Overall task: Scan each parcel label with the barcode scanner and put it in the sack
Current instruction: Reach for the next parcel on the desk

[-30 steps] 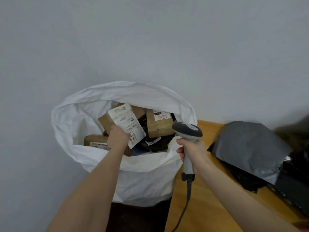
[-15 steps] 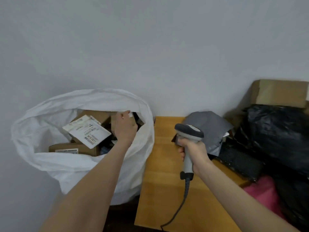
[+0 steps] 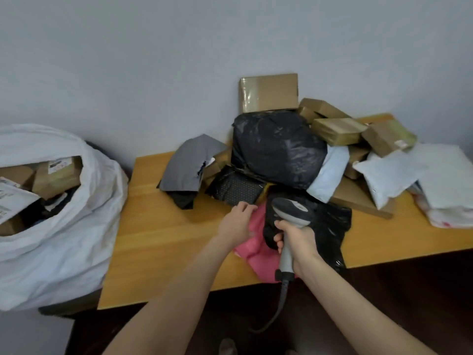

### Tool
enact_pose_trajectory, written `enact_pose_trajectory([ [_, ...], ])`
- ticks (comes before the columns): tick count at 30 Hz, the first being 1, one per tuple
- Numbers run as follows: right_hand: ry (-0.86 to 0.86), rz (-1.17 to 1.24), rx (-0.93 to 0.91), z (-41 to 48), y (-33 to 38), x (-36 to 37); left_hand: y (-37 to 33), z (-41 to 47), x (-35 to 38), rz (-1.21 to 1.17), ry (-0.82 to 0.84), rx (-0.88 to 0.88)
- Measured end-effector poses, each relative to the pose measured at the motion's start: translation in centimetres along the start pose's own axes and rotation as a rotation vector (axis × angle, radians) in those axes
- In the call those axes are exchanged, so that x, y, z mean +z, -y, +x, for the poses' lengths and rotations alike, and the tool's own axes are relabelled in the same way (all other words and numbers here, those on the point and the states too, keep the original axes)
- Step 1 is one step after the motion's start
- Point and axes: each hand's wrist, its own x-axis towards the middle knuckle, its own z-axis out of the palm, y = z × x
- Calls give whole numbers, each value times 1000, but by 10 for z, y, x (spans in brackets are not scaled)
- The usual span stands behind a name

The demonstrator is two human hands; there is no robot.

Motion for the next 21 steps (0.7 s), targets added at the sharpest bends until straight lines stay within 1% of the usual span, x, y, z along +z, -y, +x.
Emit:
enact_pose_trajectory([
  [3,-65,35,13,8,-3,-39,-39,8,34,129,128,124],
  [6,-110,66,13,18,-2,-65,-70,26,57,265,220,179],
  [8,-120,89,10,22,-1,-79,-84,36,63,342,248,205],
  [9,-118,99,8,24,0,-85,-88,40,61,336,228,208],
  [11,-120,115,-6,26,3,-96,-93,46,53,247,89,138],
  [13,-107,140,-30,24,9,-102,-93,50,36,120,-76,-6],
  [16,-67,194,-80,16,26,-103,-84,65,-5,-201,-242,-242],
  [18,-53,205,-114,12,37,-101,-73,74,-38,-391,-295,-314],
  [21,-31,223,-173,5,55,-97,-64,71,-94,-747,-326,-318],
])
